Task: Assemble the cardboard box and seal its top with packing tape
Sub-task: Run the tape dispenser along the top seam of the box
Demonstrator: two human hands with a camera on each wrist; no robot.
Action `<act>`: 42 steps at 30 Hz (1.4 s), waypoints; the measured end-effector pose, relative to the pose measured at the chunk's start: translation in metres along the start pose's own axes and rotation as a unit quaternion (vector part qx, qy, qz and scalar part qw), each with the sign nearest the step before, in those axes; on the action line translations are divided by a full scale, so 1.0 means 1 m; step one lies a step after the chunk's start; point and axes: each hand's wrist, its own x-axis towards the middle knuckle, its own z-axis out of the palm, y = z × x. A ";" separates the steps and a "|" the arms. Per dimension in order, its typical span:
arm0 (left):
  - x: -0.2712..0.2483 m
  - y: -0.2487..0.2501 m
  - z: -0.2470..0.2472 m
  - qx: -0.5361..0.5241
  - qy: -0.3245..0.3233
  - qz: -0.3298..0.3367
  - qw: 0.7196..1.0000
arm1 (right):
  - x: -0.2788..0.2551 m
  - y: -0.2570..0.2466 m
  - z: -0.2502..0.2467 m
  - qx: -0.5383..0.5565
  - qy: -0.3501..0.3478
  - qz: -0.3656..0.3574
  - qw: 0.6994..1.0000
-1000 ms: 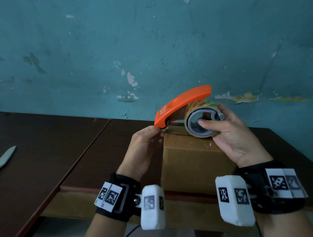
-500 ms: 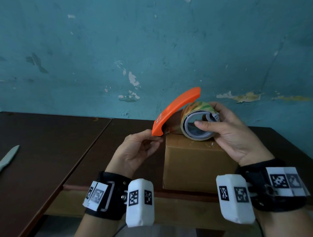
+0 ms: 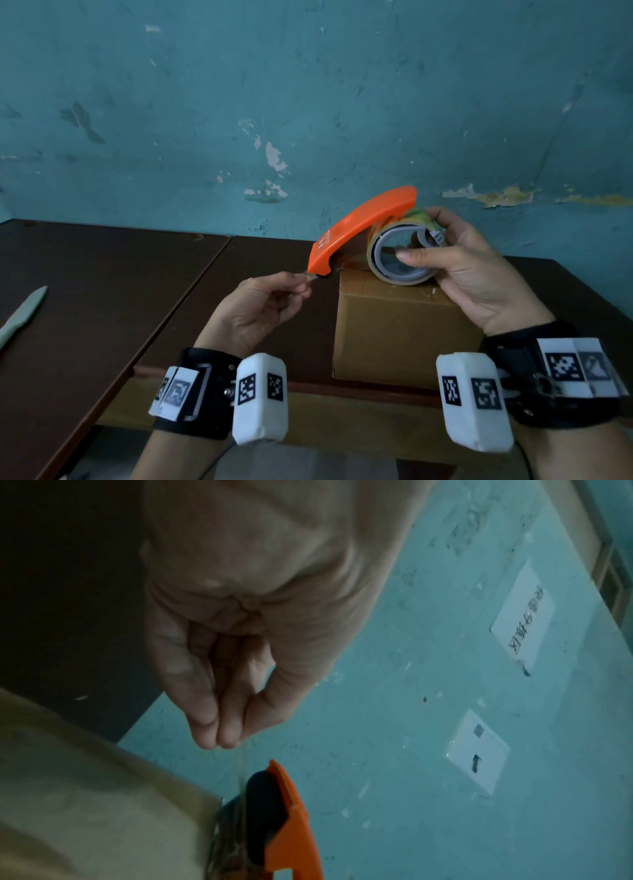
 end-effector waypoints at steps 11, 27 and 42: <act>-0.004 -0.007 -0.024 0.009 0.044 -0.005 0.999 | 0.001 0.001 -0.003 0.011 0.024 0.004 1.000; 0.011 -0.051 0.012 0.141 0.057 -0.020 0.988 | -0.002 -0.003 0.002 0.020 0.032 0.004 0.999; 0.013 -0.048 0.009 0.209 0.140 0.219 0.943 | -0.002 -0.003 0.002 0.014 0.041 0.003 0.999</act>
